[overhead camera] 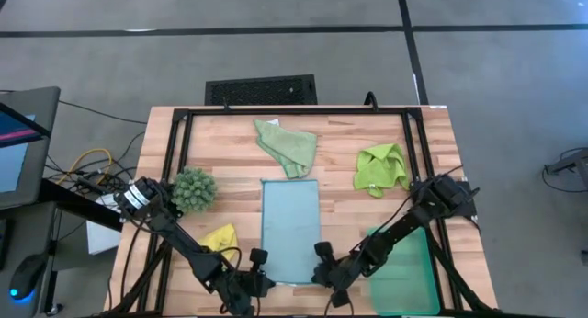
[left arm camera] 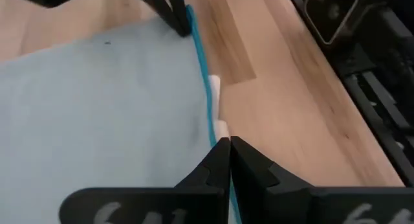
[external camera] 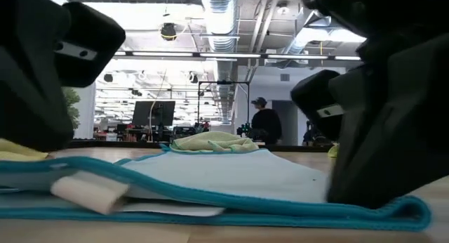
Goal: Fold microfiber towels
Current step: Fold the blue microfiber cloth
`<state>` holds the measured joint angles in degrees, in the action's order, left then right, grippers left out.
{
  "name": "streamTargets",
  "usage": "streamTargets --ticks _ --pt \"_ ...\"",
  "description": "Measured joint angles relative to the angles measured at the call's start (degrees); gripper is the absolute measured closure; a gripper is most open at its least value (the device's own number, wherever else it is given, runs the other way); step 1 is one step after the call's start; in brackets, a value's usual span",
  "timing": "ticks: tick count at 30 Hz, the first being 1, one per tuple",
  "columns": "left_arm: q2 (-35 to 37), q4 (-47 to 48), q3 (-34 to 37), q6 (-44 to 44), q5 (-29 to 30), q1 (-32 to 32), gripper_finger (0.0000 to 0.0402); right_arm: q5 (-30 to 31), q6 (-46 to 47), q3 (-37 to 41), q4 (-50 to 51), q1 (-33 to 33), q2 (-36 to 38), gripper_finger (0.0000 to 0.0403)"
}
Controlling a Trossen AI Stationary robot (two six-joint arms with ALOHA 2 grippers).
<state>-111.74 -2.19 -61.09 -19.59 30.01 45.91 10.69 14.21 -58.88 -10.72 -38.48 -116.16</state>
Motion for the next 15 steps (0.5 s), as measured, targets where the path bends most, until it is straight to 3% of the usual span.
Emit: streamTargets --ticks 9,15 --pt "0.6 4.7 -3.0 -1.1 10.3 -0.2 0.0397 2.8 -0.7 0.3 8.5 -2.7 6.4 0.0369" --pt "0.5 6.9 -2.9 -3.8 12.8 -1.0 0.0397 5.7 -3.1 0.1 -4.3 -2.8 6.4 0.0327"
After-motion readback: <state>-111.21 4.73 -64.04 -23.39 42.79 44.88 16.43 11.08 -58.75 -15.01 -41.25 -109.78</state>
